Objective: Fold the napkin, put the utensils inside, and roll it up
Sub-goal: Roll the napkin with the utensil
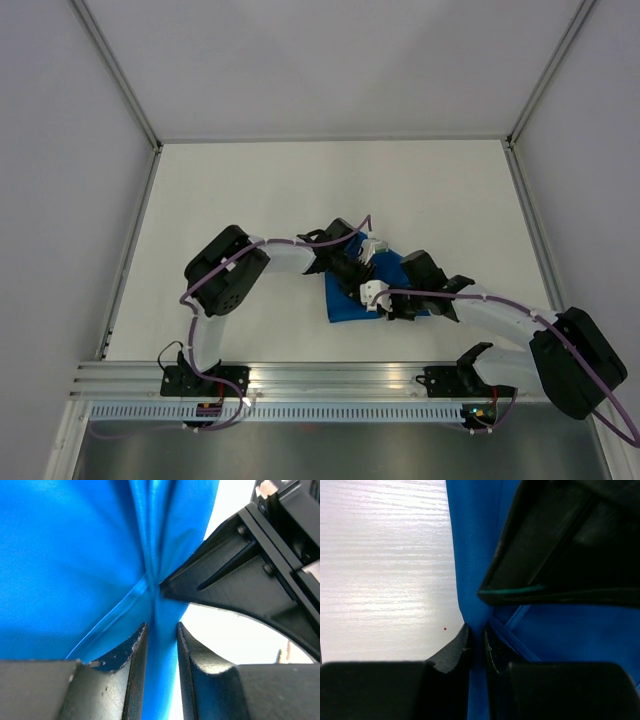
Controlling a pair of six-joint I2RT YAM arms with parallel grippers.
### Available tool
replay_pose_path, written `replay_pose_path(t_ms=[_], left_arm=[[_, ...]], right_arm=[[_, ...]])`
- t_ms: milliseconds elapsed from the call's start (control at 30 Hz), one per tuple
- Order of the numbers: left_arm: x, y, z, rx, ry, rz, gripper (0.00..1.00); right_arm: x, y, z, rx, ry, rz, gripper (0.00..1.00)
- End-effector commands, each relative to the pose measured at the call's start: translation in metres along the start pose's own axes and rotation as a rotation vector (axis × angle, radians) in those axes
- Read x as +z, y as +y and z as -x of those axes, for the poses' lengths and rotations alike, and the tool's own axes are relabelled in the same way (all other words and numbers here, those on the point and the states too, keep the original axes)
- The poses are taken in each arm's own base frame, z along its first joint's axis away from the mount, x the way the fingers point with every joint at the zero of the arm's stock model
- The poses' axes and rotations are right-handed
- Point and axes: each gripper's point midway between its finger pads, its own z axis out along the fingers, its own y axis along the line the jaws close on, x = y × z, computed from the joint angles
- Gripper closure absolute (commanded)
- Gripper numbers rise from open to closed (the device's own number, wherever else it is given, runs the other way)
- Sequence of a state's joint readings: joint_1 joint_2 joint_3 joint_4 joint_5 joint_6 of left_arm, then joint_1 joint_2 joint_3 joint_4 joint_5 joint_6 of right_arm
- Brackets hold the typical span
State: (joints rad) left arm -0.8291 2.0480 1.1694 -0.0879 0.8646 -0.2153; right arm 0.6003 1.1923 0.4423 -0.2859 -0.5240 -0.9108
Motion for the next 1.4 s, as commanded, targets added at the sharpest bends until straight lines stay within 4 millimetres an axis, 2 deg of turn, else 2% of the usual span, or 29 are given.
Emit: replay_pose_path(t_ms=[0,133,233,267,300,333,367,400,433,467,500,533,600,633,667,833,867,900,1033,1100,1133,1200,1367], left_arm=[[-0.030,0.005,0.033,0.033,-0.145,0.099,0.65],[-0.050,0.006,0.050,0.085,-0.249,0.189,0.66],[-0.073,0.007,0.063,0.120,-0.371,0.289,0.67],[-0.081,0.023,0.054,0.094,-0.406,0.375,0.67],[-0.099,0.011,0.073,0.151,-0.517,0.389,0.67],[-0.109,0.015,0.076,0.150,-0.581,0.442,0.68],[-0.123,0.006,0.078,0.187,-0.676,0.444,0.68],[-0.125,0.011,0.066,0.173,-0.676,0.471,0.68],[-0.139,0.007,0.077,0.198,-0.775,0.492,0.67],[-0.141,0.011,0.065,0.185,-0.787,0.511,0.67],[-0.150,0.007,0.068,0.195,-0.823,0.525,0.66],[-0.156,0.011,0.067,0.184,-0.841,0.562,0.66],[-0.159,0.014,0.058,0.178,-0.849,0.593,0.66],[-0.170,0.009,0.062,0.208,-0.893,0.618,0.67],[-0.166,0.008,0.054,0.227,-0.883,0.629,0.67],[-0.162,-0.016,0.050,0.487,-0.854,0.787,0.67],[-0.147,-0.029,0.046,0.546,-0.826,0.770,0.66],[-0.143,-0.032,0.045,0.616,-0.798,0.793,0.65],[-0.118,-0.044,0.040,0.710,-0.726,0.795,0.48],[-0.104,-0.040,0.035,0.767,-0.661,0.802,0.48],[-0.094,-0.047,0.035,0.806,-0.635,0.782,0.49],[-0.076,-0.042,0.028,0.899,-0.548,0.786,0.49],[-0.037,-0.049,0.015,1.061,-0.422,0.743,0.47]], right_arm=[[0.002,0.027,-0.021,0.057,0.078,0.110,0.97],[0.004,0.029,-0.021,0.080,0.085,0.151,0.98],[0.003,0.029,-0.019,0.097,0.084,0.190,0.99],[0.003,0.029,-0.020,0.104,0.083,0.199,0.99],[0.003,0.028,-0.020,0.117,0.081,0.203,0.99],[0.003,0.027,-0.020,0.119,0.085,0.216,0.99],[0.003,0.026,-0.020,0.129,0.083,0.223,0.99],[0.002,0.024,-0.022,0.137,0.087,0.225,0.99],[0.002,0.025,-0.021,0.152,0.086,0.249,0.99],[0.002,0.024,-0.022,0.154,0.087,0.260,0.99],[0.001,0.022,-0.023,0.171,0.086,0.265,0.99],[0.001,0.022,-0.023,0.193,0.088,0.295,0.99],[0.001,0.018,-0.025,0.215,0.086,0.308,0.99],[0.002,0.015,-0.026,0.237,0.095,0.330,0.99],[0.002,0.014,-0.026,0.243,0.090,0.342,0.99],[0.004,0.006,-0.032,0.333,0.097,0.420,0.99],[0.004,0.004,-0.032,0.344,0.096,0.428,0.99],[0.005,0.002,-0.034,0.357,0.099,0.433,0.99],[0.009,-0.007,-0.036,0.384,0.119,0.447,0.99],[0.011,-0.012,-0.035,0.395,0.121,0.452,0.99],[0.011,-0.013,-0.035,0.401,0.124,0.456,0.99],[0.012,-0.016,-0.035,0.406,0.128,0.460,0.99],[0.016,-0.021,-0.039,0.429,0.144,0.477,0.99]])
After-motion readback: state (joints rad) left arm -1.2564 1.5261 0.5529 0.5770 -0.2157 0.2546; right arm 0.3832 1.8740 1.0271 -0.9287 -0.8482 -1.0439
